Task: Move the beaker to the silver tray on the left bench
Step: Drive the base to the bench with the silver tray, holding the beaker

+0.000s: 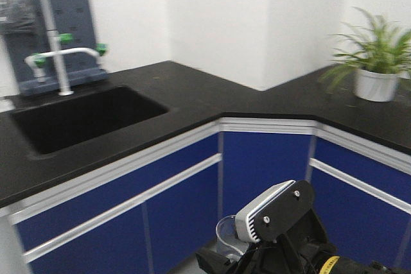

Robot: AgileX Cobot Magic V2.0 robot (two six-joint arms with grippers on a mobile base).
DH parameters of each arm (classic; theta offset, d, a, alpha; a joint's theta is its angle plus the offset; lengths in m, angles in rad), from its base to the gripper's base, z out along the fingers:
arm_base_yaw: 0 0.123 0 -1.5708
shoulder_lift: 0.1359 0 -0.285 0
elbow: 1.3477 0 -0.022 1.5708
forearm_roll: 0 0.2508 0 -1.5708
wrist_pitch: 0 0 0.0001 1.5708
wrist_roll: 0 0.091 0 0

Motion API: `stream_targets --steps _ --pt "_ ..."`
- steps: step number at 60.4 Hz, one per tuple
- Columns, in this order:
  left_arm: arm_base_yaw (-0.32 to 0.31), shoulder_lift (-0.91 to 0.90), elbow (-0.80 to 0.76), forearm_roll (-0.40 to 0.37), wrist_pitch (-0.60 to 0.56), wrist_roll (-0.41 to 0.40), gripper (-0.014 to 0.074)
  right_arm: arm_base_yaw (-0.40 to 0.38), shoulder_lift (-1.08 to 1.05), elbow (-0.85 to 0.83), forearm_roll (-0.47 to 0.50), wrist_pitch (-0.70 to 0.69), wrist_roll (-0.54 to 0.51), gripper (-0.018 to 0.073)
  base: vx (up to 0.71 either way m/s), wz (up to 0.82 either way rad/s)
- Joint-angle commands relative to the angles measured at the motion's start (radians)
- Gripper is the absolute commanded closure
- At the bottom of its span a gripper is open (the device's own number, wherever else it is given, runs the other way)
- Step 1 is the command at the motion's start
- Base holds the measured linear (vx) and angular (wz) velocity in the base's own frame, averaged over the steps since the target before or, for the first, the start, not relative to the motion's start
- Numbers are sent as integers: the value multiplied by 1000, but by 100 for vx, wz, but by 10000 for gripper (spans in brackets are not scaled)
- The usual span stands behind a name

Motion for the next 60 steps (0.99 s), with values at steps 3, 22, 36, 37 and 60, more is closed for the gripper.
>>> stream_targets --steps 3,22,36,37,60 --pt "-5 -7 20 -3 -75 -1 595 1 -30 -33 -7 -72 0 571 -4 72" --pt "-5 -7 20 -3 -75 -1 595 1 -30 -33 -7 -72 0 571 -1 63" --pt "-5 -7 20 -3 -75 -1 595 1 -30 -33 -7 -72 0 571 6 56" --pt "-5 -7 20 -3 -75 -1 595 1 -30 -33 -7 -72 0 571 11 57" --pt "-5 -7 20 -3 -75 -1 595 1 -30 -33 -7 -72 0 571 15 54"
